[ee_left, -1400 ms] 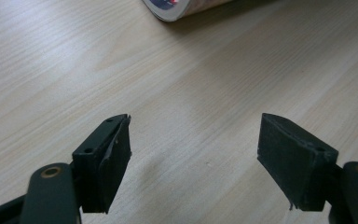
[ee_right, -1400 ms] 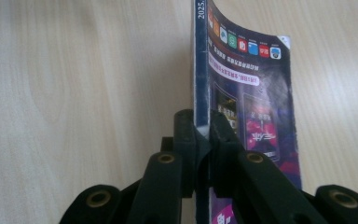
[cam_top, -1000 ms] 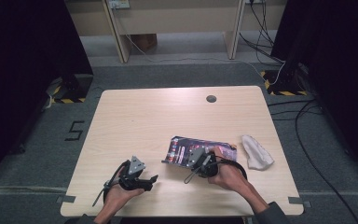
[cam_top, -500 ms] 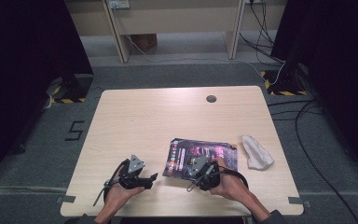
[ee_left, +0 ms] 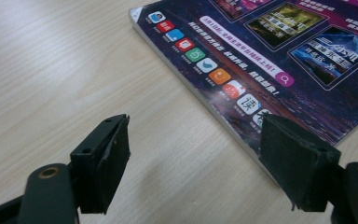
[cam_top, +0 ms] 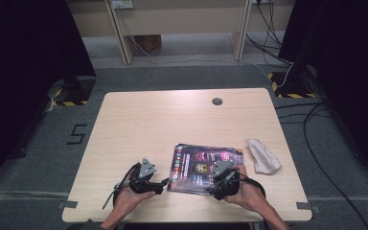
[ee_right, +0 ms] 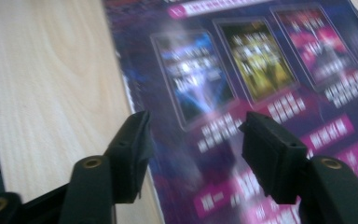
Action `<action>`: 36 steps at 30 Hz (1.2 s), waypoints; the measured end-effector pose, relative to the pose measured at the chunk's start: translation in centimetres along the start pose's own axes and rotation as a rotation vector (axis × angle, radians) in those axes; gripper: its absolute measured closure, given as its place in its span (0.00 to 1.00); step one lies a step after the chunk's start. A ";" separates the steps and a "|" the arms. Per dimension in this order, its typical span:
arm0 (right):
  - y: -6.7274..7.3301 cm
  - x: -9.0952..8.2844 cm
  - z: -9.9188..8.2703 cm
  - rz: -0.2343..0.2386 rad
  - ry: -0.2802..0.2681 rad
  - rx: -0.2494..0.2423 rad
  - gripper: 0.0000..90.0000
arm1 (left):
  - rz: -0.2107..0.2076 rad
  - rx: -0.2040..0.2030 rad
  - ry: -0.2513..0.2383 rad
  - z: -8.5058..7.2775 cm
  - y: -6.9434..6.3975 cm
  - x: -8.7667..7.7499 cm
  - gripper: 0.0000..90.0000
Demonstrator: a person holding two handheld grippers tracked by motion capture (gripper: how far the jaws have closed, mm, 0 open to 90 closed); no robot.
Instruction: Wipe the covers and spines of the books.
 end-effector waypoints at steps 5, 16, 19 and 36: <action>-0.5 -0.5 -1.6 -0.048 -0.017 0.075 0.42 | 0.005 0.022 -0.006 0.6 -0.2 0.8 0.26; -1.3 -2.2 -5.3 -0.153 -0.036 0.249 0.29 | 0.005 0.056 0.014 1.4 -0.4 2.6 0.26; -1.3 -2.5 -6.0 -0.157 -0.039 0.267 0.29 | 0.001 0.067 0.030 1.4 -0.5 2.9 0.26; -1.3 -2.7 -7.5 -0.157 -0.011 0.294 0.27 | -0.001 0.101 0.041 0.9 -1.3 2.4 0.31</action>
Point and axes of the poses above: each handheld gripper's, and its own axes: x roughly forward along the jaws, z roughly out of its top, y roughly to its left, the point moved 2 cm from there along x, roughly forward along the jaws, and after that the axes turned 4 degrees about -z, right-handed, at the moved point
